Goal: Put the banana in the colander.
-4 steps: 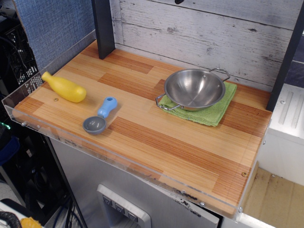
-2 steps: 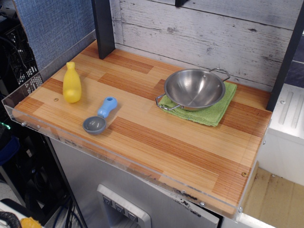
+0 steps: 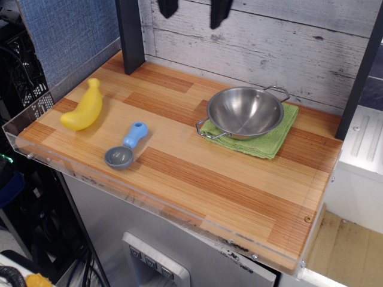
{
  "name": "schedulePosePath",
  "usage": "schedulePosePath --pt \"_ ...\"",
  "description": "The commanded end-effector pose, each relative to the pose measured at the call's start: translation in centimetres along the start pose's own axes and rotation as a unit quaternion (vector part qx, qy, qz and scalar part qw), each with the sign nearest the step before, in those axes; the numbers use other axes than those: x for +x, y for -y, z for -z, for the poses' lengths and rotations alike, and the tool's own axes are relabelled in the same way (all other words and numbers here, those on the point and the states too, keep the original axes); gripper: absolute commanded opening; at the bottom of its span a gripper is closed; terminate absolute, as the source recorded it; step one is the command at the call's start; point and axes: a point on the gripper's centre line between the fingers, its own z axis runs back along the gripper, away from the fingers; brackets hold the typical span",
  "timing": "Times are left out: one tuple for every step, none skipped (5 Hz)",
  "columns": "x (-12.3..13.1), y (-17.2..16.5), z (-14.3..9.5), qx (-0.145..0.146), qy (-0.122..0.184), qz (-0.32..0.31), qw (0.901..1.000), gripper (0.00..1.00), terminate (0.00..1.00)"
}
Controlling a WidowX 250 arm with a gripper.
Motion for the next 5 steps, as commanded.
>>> schedulePosePath --pt "-3.1 -7.1 -0.5 0.026 0.045 -0.013 0.9986 1.0 0.0" --pt "-4.2 -11.4 1.8 0.028 0.035 -0.001 0.999 1.0 0.0" --pt "-4.3 -14.2 3.6 0.027 0.033 0.044 0.9981 1.0 0.0" --pt "-3.9 -15.8 6.6 -0.014 0.039 0.115 0.9925 1.0 0.0" --pt "-3.6 -16.3 9.4 -0.031 0.015 0.148 0.9884 1.0 0.0"
